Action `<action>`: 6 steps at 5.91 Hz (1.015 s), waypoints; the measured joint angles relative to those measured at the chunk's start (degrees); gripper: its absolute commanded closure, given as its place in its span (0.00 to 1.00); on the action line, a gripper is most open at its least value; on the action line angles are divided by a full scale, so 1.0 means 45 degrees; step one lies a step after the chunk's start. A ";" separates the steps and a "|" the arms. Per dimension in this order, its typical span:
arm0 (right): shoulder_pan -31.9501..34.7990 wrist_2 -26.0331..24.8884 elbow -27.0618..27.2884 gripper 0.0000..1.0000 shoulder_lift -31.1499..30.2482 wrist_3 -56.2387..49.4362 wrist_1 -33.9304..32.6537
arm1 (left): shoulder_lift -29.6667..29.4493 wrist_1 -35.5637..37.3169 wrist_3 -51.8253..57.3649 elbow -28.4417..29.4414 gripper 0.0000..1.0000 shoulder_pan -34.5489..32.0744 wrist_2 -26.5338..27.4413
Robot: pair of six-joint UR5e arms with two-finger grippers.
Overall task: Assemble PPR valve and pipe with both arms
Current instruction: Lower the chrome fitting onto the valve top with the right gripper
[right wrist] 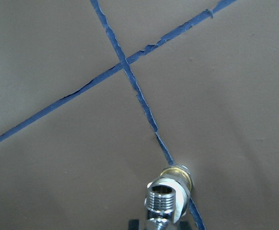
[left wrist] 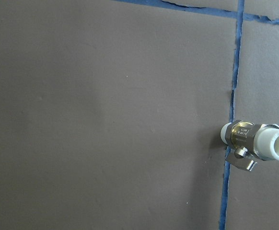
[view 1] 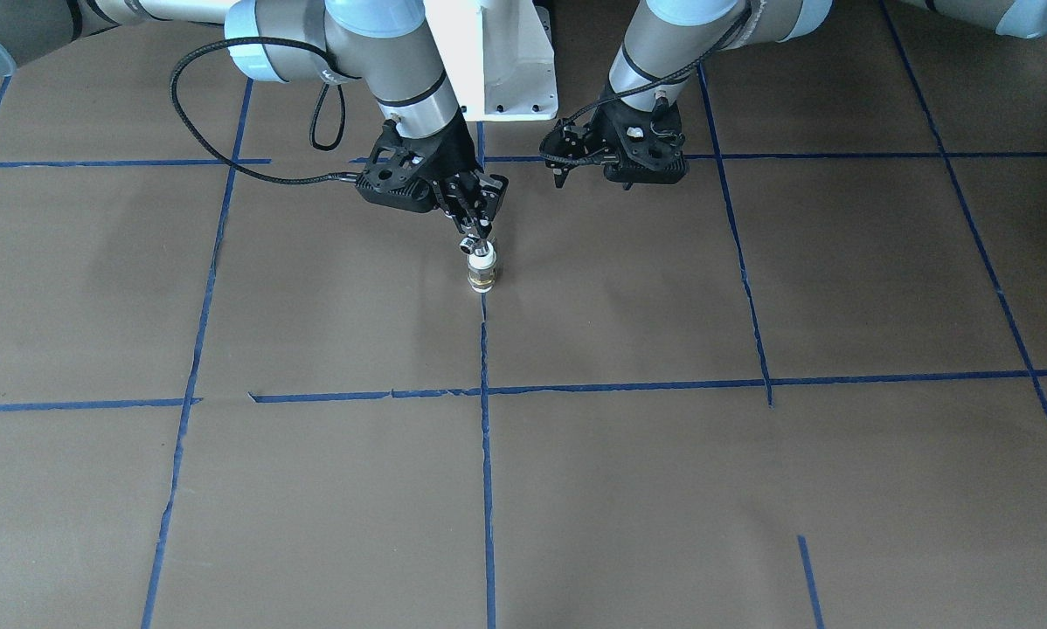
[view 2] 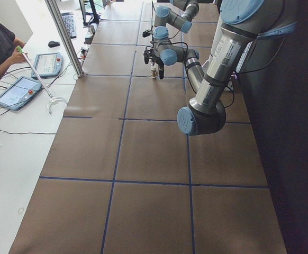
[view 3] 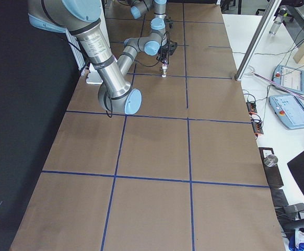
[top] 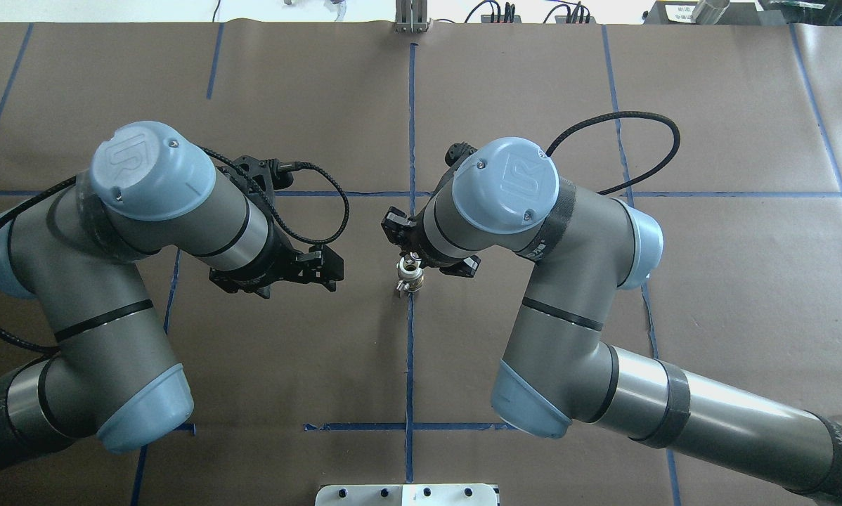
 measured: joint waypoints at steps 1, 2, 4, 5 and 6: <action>-0.0051 -0.0002 -0.0018 0.96 0.0006 0.0002 -0.0013 | 0.0000 0.0000 0.0005 -0.0002 0.00 0.0000 0.0000; -0.0065 -0.0004 -0.0061 0.88 0.0011 -0.0009 -0.0018 | 0.0000 0.0000 0.0009 -0.0011 0.00 0.0000 0.0000; -0.0068 0.0000 -0.0172 0.66 0.0033 -0.0033 -0.0026 | 0.0000 0.0000 0.0001 -0.0024 0.00 0.0001 0.0000; -0.0068 0.0009 -0.0184 0.29 0.0037 -0.0035 -0.0034 | 0.0000 0.0000 0.0000 -0.0031 0.00 0.0001 0.0000; -0.0067 0.0020 -0.0197 0.21 0.0039 -0.0036 -0.0038 | 0.0000 -0.0001 -0.0006 -0.0035 0.00 0.0000 0.0000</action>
